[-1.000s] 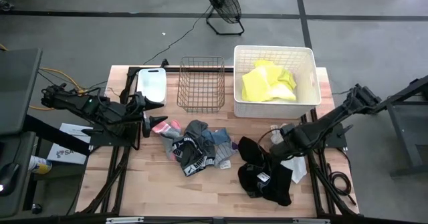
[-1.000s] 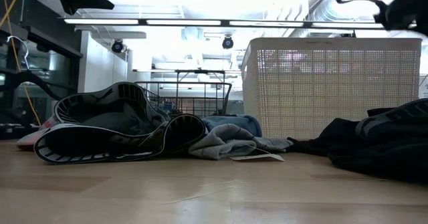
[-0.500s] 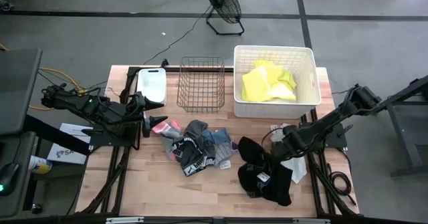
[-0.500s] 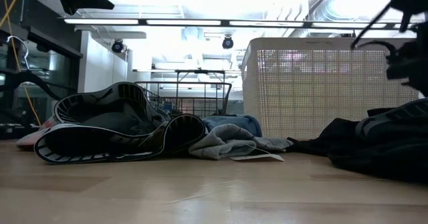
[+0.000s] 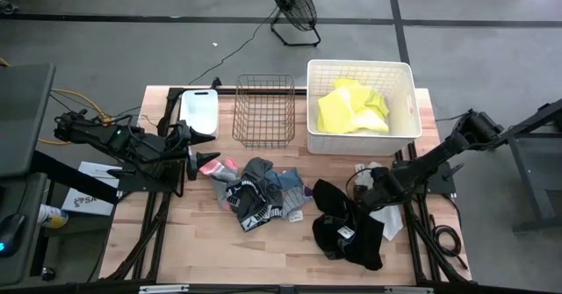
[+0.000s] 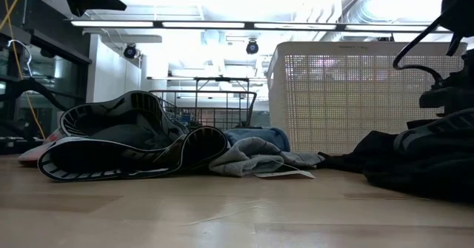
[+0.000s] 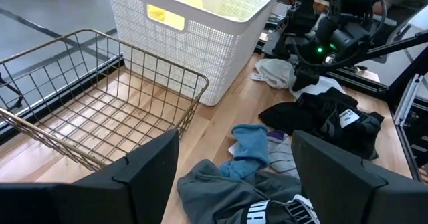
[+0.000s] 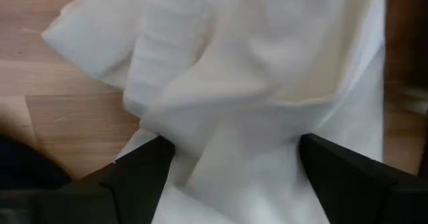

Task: Pick & Place Cloths
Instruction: Put the white underwear into the gold wire basket

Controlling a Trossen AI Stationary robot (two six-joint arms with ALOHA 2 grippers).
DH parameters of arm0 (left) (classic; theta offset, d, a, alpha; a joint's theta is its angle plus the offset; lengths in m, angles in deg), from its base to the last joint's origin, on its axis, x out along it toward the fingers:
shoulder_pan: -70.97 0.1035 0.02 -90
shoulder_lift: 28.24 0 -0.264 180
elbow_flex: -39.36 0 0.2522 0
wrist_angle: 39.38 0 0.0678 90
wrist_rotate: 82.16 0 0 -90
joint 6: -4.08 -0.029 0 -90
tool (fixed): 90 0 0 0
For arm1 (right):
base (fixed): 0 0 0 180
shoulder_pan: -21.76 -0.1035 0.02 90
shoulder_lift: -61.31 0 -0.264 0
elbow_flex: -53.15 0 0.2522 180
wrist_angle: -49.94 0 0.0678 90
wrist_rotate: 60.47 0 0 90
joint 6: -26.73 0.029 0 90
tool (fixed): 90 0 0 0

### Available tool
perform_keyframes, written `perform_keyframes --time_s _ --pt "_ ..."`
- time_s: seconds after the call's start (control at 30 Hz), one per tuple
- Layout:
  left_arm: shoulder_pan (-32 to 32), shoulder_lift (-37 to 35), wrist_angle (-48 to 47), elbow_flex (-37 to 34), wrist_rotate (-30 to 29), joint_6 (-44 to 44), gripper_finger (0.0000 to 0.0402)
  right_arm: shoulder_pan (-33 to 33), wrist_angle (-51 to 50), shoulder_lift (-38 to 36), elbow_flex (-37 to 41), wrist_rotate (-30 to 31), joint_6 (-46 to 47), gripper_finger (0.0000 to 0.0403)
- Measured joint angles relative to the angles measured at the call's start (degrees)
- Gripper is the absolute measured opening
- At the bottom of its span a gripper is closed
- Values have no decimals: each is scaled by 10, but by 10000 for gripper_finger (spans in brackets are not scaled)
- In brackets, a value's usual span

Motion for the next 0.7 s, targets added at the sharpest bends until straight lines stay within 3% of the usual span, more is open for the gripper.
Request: perform_keyframes --time_s 0.7 --pt "0 0 0 0 0 1 284 0 -39 7 -16 3 -31 35"
